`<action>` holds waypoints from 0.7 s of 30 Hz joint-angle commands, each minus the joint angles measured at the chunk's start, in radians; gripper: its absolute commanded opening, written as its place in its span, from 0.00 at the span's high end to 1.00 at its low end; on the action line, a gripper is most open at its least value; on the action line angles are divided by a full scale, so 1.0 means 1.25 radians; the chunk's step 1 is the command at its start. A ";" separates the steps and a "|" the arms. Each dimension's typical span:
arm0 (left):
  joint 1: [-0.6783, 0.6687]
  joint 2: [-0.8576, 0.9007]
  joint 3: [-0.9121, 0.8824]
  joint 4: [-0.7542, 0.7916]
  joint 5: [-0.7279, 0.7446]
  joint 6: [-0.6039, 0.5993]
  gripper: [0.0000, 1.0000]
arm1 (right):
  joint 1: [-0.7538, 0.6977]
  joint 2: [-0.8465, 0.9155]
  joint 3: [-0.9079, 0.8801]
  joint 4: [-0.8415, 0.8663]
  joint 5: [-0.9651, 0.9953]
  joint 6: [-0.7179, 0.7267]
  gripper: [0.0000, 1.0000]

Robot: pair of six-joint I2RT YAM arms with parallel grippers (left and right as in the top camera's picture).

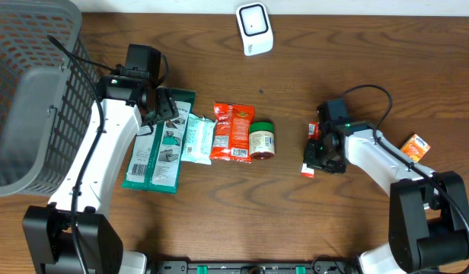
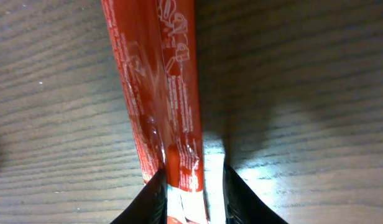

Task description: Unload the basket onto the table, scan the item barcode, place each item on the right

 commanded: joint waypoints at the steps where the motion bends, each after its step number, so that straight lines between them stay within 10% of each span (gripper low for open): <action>1: 0.000 0.002 -0.002 -0.002 -0.005 0.005 0.16 | 0.006 -0.002 0.032 -0.017 0.017 0.009 0.75; 21: 0.000 0.002 -0.002 -0.002 -0.005 0.005 0.16 | 0.040 -0.002 0.046 -0.045 0.053 0.040 0.74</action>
